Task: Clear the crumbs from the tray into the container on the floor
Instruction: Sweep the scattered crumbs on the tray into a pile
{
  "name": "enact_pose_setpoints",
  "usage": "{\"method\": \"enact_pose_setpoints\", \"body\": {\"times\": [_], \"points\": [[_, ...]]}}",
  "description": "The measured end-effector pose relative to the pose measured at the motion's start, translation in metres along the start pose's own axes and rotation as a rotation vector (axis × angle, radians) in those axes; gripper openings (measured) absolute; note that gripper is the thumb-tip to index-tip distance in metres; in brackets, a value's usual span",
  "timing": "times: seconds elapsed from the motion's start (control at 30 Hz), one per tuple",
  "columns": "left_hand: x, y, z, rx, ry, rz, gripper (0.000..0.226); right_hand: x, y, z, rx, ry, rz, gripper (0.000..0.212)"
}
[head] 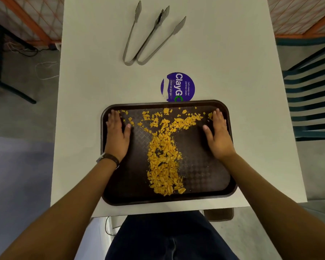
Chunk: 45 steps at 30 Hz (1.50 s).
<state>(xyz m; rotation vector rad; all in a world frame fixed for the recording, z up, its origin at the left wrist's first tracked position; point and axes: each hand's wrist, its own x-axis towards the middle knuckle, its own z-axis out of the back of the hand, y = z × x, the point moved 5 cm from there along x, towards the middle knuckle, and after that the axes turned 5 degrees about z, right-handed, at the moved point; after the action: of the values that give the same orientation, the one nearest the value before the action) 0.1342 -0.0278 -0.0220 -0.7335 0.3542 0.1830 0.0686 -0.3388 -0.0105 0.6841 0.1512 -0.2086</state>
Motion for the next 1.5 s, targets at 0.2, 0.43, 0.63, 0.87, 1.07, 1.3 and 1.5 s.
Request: {"method": "enact_pose_setpoints", "body": {"times": [0.2, 0.43, 0.63, 0.87, 1.07, 1.3, 1.5], "points": [[-0.015, -0.009, -0.017, -0.048, 0.080, -0.015, 0.063, -0.003, -0.003, -0.014, 0.011, 0.068, 0.016, 0.066], [-0.071, -0.033, -0.044, -0.008, 0.376, -0.238, 0.059, -0.005, 0.016, -0.031, 0.012, 0.084, 0.036, 0.069], [-0.050, -0.011, -0.015, -0.032, 0.199, -0.159, 0.061, -0.025, 0.060, -0.066, 0.031, 0.202, 0.153, 0.072], [-0.002, 0.011, 0.006, 0.116, 0.015, -0.080, 0.063, -0.040, 0.071, -0.073, 0.080, 0.281, 0.263, 0.072], [-0.006, -0.004, -0.015, 0.226, 0.059, -0.089, 0.064, -0.009, 0.022, -0.029, -0.069, 0.094, 0.121, 0.078], [-0.063, -0.029, -0.062, 0.176, 0.455, -0.386, 0.062, 0.017, 0.016, -0.033, -0.156, 0.090, 0.081, 0.066], [-0.038, -0.017, -0.029, 0.084, 0.288, -0.237, 0.061, -0.004, 0.059, -0.068, -0.123, 0.221, 0.252, 0.072]]}}
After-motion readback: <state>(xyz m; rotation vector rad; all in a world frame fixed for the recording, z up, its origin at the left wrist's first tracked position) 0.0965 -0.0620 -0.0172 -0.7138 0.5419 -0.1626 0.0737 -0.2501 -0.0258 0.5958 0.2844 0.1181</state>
